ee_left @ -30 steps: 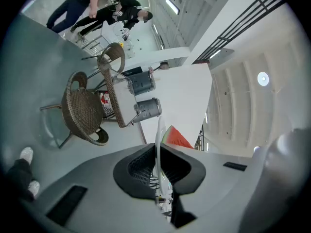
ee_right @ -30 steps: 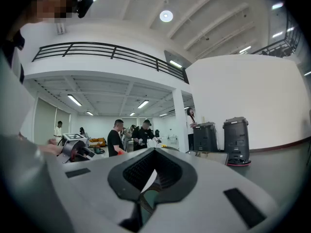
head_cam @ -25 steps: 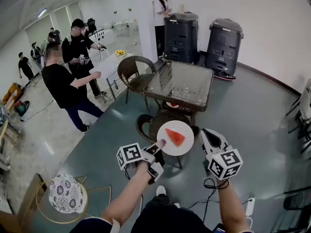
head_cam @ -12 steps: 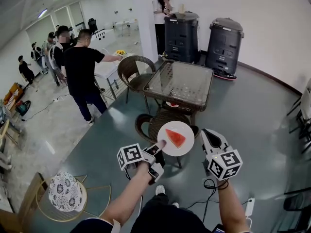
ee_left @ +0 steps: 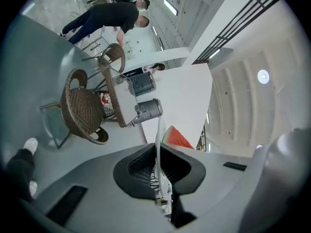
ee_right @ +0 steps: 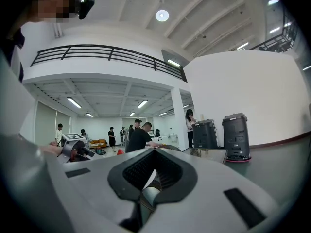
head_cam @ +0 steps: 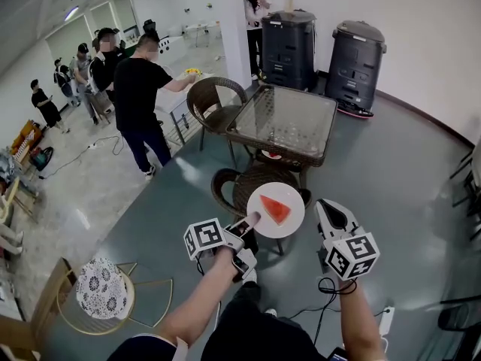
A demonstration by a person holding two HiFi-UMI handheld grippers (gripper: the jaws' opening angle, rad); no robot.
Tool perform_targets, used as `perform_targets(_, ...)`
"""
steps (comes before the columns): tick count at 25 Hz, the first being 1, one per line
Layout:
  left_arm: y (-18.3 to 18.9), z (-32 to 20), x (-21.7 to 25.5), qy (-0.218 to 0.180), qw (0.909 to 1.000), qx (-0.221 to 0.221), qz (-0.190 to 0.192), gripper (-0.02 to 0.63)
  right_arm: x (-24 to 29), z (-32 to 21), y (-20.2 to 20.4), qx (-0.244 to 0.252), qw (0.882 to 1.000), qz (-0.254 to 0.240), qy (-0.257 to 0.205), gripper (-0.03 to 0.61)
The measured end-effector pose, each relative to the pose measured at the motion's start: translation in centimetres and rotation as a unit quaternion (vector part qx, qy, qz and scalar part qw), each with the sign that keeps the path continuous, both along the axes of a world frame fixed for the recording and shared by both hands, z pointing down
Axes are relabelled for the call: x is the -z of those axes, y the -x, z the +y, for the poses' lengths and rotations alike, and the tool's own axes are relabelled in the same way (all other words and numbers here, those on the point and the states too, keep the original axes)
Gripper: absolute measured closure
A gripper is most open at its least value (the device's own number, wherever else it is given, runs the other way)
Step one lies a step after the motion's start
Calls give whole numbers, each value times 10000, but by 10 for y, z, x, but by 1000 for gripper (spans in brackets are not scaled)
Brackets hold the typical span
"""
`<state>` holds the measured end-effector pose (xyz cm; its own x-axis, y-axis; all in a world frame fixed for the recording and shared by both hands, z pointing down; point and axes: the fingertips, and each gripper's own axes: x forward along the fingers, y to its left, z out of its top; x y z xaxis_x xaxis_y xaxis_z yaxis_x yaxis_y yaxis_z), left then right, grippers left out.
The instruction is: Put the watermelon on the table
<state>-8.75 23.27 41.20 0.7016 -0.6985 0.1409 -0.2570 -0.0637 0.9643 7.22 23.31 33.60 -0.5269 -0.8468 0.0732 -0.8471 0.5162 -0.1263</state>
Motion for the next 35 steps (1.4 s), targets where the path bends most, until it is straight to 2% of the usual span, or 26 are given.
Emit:
perform_targets(7, -12, -30, -15, 125, 9999, -80, 41, 592, -8, -33, -8, -56, 10000, 8, 42, 577)
perform_targets(13, -16, -80, -28, 134, 9997, -166, 123, 592, -24, -80, -11, -138, 9998, 76, 147, 577)
perform_targets(25, -14, -238, -32, 253, 9979, -560, 201, 592, -36, -230, -5, -484, 9977, 172, 435, 577)
perform_targets(35, 4, -356, -19, 162, 9971, -715, 216, 592, -19, -347, 11, -672, 9970, 238, 296, 577)
